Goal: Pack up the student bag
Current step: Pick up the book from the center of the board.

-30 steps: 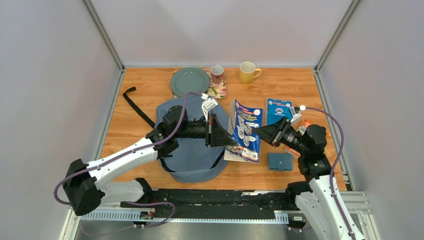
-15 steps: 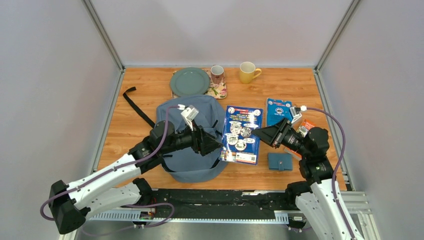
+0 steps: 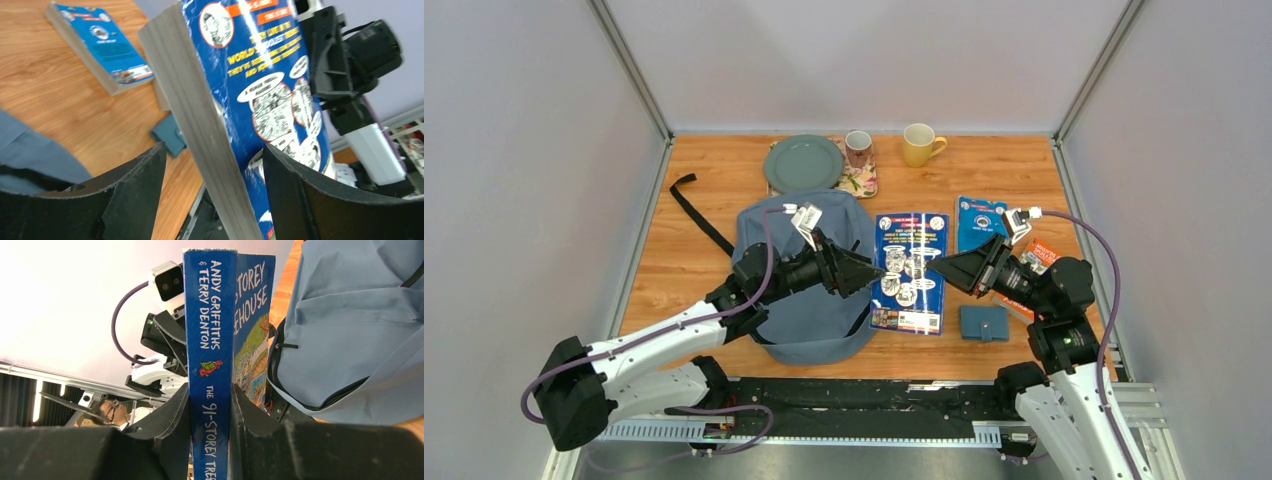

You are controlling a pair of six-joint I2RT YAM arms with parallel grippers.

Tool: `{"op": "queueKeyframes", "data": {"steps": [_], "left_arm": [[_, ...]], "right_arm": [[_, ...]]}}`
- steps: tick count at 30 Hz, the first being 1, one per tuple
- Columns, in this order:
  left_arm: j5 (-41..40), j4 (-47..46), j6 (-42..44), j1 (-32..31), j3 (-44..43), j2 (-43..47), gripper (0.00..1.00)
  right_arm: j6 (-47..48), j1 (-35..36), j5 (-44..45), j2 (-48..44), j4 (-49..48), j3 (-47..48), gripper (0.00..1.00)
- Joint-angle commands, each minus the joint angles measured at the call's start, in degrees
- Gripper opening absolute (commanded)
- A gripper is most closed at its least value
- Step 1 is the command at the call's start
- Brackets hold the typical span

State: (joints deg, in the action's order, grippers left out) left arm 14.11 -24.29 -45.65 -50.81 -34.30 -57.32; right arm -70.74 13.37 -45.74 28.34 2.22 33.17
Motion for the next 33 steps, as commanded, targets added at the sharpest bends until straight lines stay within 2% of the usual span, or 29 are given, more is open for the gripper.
{"op": "queueKeyframes", "data": {"steps": [1,5,14,19,20,21,23,24,26,27,28,29,30,31,32,33], "left_arm": [[3.9,-14.6,-4.8,0.1,1.2,-1.8,0.77],[5.0,-23.7,-8.0,0.2,4.1,-1.7,0.77],[12.9,-35.3,-15.2,2.6,5.0,-5.1,0.78],[16.8,-42.7,-18.2,3.0,4.2,-7.8,0.77],[18.2,-42.9,-18.6,2.9,3.5,-8.1,0.73],[18.6,-42.8,-18.6,3.0,3.3,-8.2,0.57],[18.6,-41.0,-17.7,3.1,3.4,-7.7,0.42],[18.3,-39.7,-17.1,3.0,3.5,-6.7,0.23],[16.3,-33.3,-13.9,3.2,4.2,-4.9,0.07],[15.1,-30.7,-12.6,3.1,4.5,-2.6,0.0],[13.5,-24.3,-9.8,3.1,4.8,-1.1,0.0],[9.3,-20.6,-8.3,3.2,5.2,0.4,0.0],[6.6,-16.6,-7.0,3.2,5.3,3.7,0.0],[3.2,-9.5,-4.9,3.1,5.5,5.6,0.0],[-4.0,-6.8,-4.3,3.2,6.3,7.5,0.0],[-7.4,-5.2,-3.8,3.2,7.3,11.3,0.0]], "right_arm": [[-4.4,0.7,-2.9,-0.8,-7.8,3.1,0.0],[-5.6,0.7,-3.3,-0.5,-9.6,3.0,0.0],[-10.7,1.5,-6.9,3.3,-20.3,2.2,0.0],[-5.5,1.8,-9.9,6.7,-16.5,3.6,0.0],[-4.8,1.8,-10.6,7.5,-16.4,4.1,0.0],[-2.8,1.8,-11.3,9.3,-15.7,4.5,0.0],[1.1,1.8,-11.9,10.8,-9.8,7.0,0.0],[5.7,1.8,-11.7,11.6,-7.3,8.0,0.0],[9.6,1.8,-10.0,14.1,0.5,10.1,0.0],[13.0,1.8,-8.2,14.9,2.9,12.1,0.03],[14.8,1.8,-6.7,16.4,5.7,13.1,0.18],[17.7,1.8,-4.3,16.8,14.1,14.3,0.3],[23.8,1.8,6.4,17.0,20.8,17.9,0.4],[26.2,2.5,14.0,15.9,27.7,19.4,0.54],[27.2,3.2,20.4,14.8,35.1,20.0,0.62],[27.8,3.2,24.0,13.1,35.6,18.4,0.68]]}}
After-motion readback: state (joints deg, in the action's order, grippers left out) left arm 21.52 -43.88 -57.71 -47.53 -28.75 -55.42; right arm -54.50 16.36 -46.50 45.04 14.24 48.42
